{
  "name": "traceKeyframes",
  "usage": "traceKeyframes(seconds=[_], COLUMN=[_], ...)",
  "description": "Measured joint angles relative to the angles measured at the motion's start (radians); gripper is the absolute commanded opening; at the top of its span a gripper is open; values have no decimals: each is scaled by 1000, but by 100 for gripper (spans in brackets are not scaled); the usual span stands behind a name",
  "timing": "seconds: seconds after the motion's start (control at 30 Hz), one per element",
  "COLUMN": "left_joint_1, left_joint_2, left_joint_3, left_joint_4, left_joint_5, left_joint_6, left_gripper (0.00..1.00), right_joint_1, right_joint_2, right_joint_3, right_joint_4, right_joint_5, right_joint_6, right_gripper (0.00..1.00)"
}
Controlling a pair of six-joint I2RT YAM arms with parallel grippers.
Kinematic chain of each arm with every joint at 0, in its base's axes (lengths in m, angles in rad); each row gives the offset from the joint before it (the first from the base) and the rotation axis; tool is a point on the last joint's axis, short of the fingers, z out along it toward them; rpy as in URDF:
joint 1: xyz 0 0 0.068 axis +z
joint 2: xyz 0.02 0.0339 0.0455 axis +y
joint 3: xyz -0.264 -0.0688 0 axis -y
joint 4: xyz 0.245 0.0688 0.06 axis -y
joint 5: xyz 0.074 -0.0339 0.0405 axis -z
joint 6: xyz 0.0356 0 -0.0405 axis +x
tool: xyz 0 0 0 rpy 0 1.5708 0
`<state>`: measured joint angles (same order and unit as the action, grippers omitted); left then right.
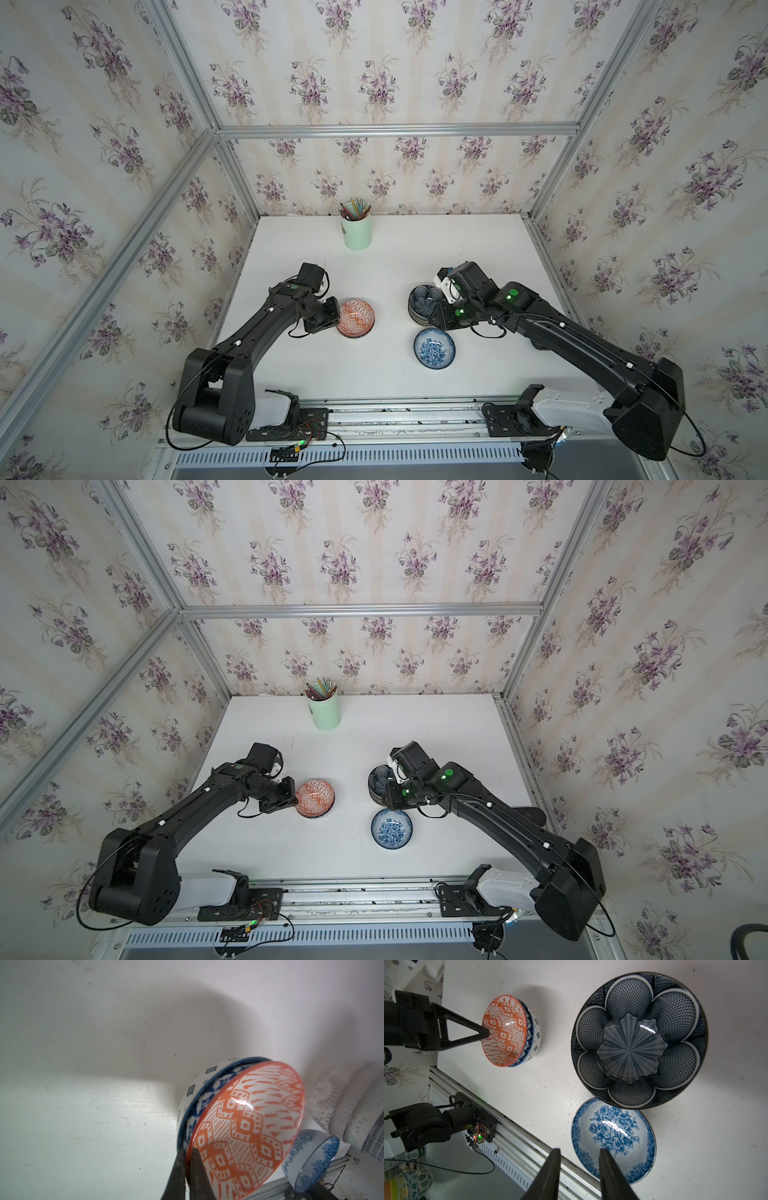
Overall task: Stack the bowls
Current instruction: Place the bowl on the bowl.
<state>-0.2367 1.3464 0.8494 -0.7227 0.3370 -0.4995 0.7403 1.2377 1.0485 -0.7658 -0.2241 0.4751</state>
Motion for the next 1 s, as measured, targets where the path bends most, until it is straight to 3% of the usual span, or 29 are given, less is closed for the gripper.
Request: traceKeyframes(seconds=[0.3,0.53,0.7,1.0], left_joint_1=[0,-1,-1,-1], left_joint_2=[-3,0,-11,-5], left_joint_3=[0,0,0,0], left_joint_4=[-1,0,-1,-2], left_joint_5=[5,21,27,26], left_joint_6=[0,2,3,4], left_gripper=[17,40,39,26], right_joint_1=[0,0,0,0], right_joint_2=[-5,-8,-8,-14], right_joint_3=[0,-2,-5,-6], right_joint_4=[2,2,2,2], right_joint_5=[0,0,0,0], right_joint_6=[0,0,0,0], right_gripper=[36,37,37,37])
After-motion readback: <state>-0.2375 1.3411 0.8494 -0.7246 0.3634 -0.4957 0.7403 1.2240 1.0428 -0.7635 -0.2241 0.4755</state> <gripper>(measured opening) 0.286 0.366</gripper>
